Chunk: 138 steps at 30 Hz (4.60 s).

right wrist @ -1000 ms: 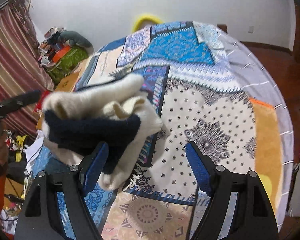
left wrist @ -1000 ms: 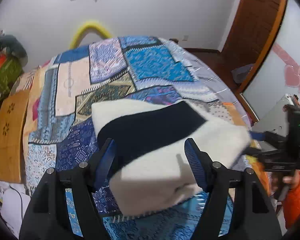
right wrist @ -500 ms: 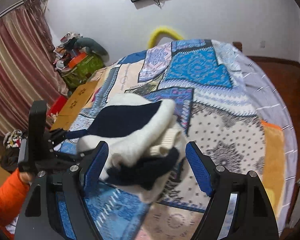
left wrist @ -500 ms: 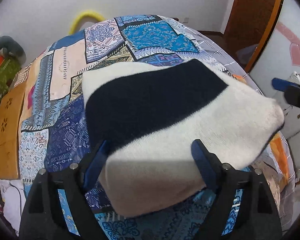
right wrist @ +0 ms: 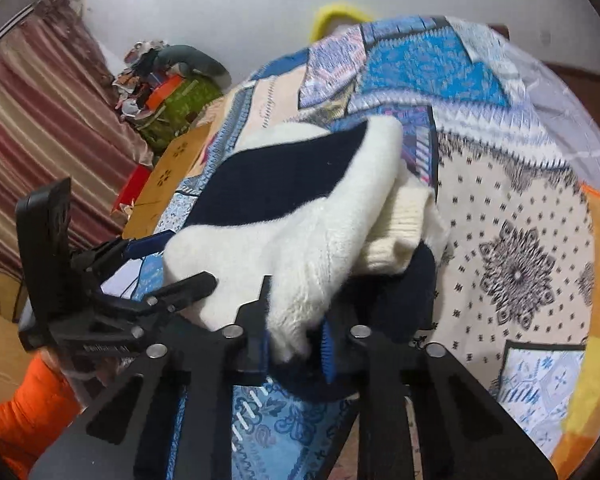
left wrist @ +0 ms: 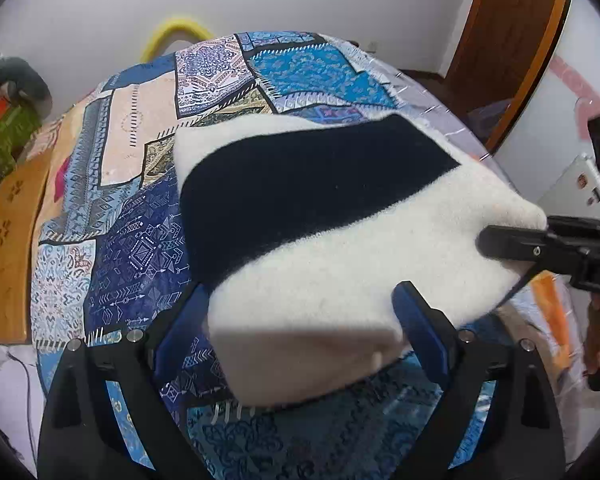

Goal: Fold small clothes

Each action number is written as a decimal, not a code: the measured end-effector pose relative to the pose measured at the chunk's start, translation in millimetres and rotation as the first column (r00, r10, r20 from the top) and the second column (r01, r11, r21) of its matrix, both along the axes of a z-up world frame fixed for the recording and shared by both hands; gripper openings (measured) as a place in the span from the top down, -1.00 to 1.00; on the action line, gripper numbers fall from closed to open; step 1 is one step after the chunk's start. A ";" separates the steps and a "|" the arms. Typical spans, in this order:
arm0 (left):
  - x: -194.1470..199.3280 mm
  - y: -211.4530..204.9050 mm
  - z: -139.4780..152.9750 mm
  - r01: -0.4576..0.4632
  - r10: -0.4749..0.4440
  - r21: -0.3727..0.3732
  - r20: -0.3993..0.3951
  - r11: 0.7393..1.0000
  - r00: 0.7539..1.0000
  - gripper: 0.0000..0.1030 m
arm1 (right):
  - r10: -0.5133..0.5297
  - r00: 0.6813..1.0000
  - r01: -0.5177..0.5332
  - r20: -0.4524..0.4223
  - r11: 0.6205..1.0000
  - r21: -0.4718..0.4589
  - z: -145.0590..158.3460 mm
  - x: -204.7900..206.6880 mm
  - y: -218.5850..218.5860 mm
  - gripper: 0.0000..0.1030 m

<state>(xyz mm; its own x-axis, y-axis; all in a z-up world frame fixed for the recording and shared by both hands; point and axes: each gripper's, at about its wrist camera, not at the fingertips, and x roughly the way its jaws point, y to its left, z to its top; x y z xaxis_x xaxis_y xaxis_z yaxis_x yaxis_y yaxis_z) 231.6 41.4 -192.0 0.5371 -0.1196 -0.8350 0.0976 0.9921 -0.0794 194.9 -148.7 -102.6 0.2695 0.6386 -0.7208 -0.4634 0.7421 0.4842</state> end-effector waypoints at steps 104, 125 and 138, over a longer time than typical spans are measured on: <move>-41.6 117.5 3.1 -0.246 0.245 -0.062 -0.019 0.967 0.969 -0.92 | -0.005 0.997 0.018 0.072 0.983 -0.184 -8.3 6.2 -6.6 -0.57; 74.5 96.5 -57.0 -0.258 0.090 -0.549 -0.313 0.795 0.945 -0.92 | -0.056 0.965 0.080 -0.256 0.993 0.083 -66.8 52.5 -4.7 -0.86; 64.6 79.1 -14.4 -0.144 0.010 -0.600 -0.220 0.787 0.975 -0.38 | 0.009 0.982 0.015 -0.188 0.992 0.129 -33.2 48.7 13.5 0.04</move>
<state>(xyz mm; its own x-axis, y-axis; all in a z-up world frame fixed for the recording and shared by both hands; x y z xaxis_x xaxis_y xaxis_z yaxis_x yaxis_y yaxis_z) 296.2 120.5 -206.4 0.4018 -0.6036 -0.6887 -0.0607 0.7329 -0.6777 243.6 -135.2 -135.8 0.1391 0.7291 -0.6701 -0.3531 0.6687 0.6543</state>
